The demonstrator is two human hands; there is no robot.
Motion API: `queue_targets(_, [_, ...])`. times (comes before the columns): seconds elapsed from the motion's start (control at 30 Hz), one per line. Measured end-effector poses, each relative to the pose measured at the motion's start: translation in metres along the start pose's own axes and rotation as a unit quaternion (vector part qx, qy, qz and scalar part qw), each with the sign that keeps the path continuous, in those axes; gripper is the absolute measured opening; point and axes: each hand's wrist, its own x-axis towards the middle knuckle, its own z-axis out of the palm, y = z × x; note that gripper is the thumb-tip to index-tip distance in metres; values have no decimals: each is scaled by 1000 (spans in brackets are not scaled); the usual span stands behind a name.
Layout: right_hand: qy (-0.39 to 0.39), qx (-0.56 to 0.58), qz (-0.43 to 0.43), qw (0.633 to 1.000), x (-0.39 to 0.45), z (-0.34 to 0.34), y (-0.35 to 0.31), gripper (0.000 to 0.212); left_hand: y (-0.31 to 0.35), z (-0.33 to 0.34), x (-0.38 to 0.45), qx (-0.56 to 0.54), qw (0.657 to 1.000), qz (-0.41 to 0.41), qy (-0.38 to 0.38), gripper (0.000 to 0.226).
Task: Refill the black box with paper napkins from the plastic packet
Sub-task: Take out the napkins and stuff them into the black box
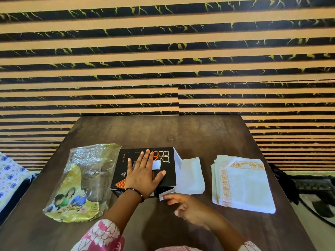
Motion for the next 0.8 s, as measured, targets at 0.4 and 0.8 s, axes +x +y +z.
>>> queue_targets(0.4, [-25, 57, 11, 998, 11, 4, 2, 45, -5, -3, 6, 60, 995, 41, -73, 142])
queue_targets(0.8, [207, 86, -17, 974, 42, -22, -5, 27, -6, -4, 5, 62, 995, 48, -70, 138])
